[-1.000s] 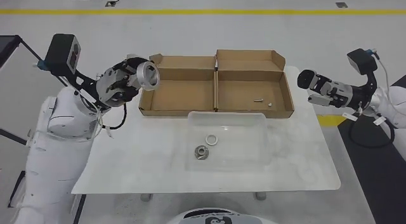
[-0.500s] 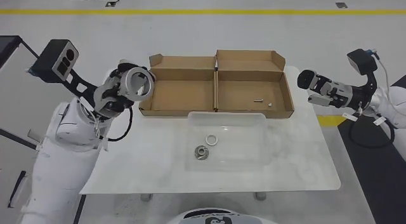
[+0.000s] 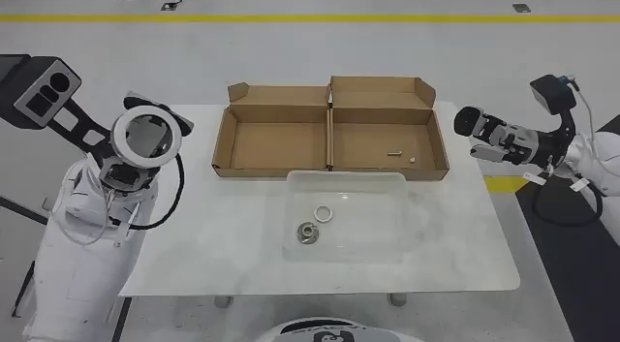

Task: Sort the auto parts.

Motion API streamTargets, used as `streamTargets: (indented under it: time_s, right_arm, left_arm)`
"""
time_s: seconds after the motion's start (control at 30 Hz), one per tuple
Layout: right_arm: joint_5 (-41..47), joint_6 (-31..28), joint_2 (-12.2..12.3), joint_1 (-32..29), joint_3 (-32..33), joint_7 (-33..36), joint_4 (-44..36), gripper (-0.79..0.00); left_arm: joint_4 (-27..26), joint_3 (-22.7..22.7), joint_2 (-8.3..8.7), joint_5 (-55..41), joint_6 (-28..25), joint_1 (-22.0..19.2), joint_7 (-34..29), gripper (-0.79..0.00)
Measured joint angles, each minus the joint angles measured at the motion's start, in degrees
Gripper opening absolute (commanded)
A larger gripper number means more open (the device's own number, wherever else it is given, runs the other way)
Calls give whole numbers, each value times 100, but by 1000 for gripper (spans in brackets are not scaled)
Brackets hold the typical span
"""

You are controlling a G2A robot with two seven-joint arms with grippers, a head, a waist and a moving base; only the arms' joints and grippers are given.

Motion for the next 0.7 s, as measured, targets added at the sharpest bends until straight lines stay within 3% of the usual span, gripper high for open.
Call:
streamTargets:
  time_s: [0.37, 0.53, 0.7]
  right_arm:
    - [0, 0, 0, 0, 0, 0, 0, 0]
    - [0, 0, 0, 0, 0, 0, 0, 0]
    - [0, 0, 0, 0, 0, 0, 0, 0]
  left_arm:
    - [187, -484, 64, -239, 0, 34, -1922, -785]
    - [163, -586, 96, -580, 0, 84, -2036, -785]
    - [50, -650, 92, -1845, 0, 159, -2033, -785]
